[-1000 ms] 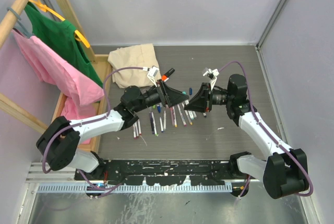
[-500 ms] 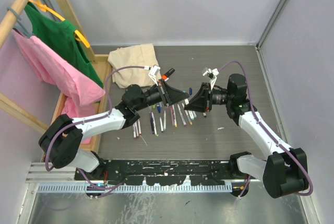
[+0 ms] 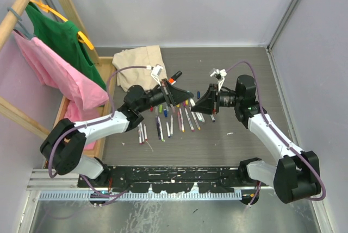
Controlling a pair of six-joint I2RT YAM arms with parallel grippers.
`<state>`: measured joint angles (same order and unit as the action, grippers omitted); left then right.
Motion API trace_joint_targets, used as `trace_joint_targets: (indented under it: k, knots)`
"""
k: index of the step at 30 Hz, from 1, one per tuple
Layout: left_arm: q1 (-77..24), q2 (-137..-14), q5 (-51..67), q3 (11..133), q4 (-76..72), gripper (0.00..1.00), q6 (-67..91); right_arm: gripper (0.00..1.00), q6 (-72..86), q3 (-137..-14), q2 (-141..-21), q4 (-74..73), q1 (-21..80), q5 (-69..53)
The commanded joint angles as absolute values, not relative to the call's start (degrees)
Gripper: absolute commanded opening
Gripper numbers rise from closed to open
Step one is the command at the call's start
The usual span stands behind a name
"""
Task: Open the pen caps
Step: Open the pen cap from the pen, then place the pen at the center of the board.
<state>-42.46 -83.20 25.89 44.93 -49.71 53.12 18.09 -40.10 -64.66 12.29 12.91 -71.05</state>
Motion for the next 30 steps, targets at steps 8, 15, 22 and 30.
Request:
trace_joint_targets:
  k: [8, 15, 22, 30]
  knots:
    - [-33.81, -80.74, 10.96, 53.32, -61.16, 0.00, 50.49, 0.01, 10.80, -43.60, -66.40, 5.73, 12.96, -72.28]
    - [-33.41, -77.66, 12.78, 49.21, -59.98, 0.00, 49.58, 0.01, -6.35, -48.15, -63.93, -10.10, 12.84, -56.07]
    - [-32.88, -76.45, 16.70, 44.07, -62.05, 0.02, 51.02, 0.01, -11.65, -49.74, -63.04, -13.63, 10.22, -42.87]
    - [-32.87, -77.66, 20.07, 40.24, -62.69, 0.00, 54.51, 0.01, -14.20, -50.89, -65.54, -15.08, 7.13, -32.44]
